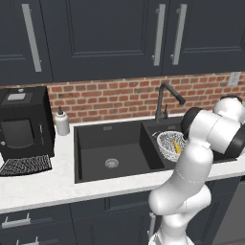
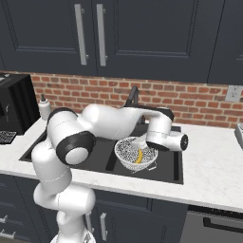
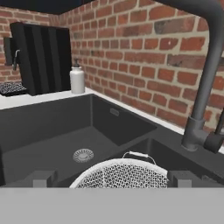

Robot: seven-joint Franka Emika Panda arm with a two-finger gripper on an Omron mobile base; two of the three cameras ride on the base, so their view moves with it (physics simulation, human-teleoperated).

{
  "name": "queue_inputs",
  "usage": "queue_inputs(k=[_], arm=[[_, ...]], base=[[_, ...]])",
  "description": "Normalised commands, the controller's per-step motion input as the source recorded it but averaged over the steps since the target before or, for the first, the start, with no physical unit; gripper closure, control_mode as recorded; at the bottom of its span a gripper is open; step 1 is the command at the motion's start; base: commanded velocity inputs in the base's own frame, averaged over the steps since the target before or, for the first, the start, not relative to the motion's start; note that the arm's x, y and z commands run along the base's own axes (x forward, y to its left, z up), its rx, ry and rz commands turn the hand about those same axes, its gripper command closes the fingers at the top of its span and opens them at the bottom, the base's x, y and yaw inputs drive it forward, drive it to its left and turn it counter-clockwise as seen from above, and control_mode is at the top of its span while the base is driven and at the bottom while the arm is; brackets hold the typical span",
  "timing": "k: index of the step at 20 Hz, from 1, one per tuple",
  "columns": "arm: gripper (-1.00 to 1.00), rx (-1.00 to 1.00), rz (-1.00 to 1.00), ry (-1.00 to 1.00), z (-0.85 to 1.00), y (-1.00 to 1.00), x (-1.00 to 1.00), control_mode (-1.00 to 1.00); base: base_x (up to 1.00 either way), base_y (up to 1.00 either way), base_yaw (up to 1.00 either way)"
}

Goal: Put the colander in the sink, put the banana in the colander, and turn on the sink faucet and pour water over the colander.

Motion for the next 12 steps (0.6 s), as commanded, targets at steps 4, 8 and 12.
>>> queue_inputs(k=[4,8,12], arm=[[-1.00,0.06,-0.01,-0.21,0.05,0.11,0.25,-1.00],[-1.00,0.03,-0.07,-0.10,0.19,0.17,0.36,-1.00],[-1.00,0.00,-0.03,-0.03,0.18,0.06,0.43,-1.00]], base=[[0.00,0.00,0.00],[0.00,0.00,0.00],[0.00,0.00,0.00]])
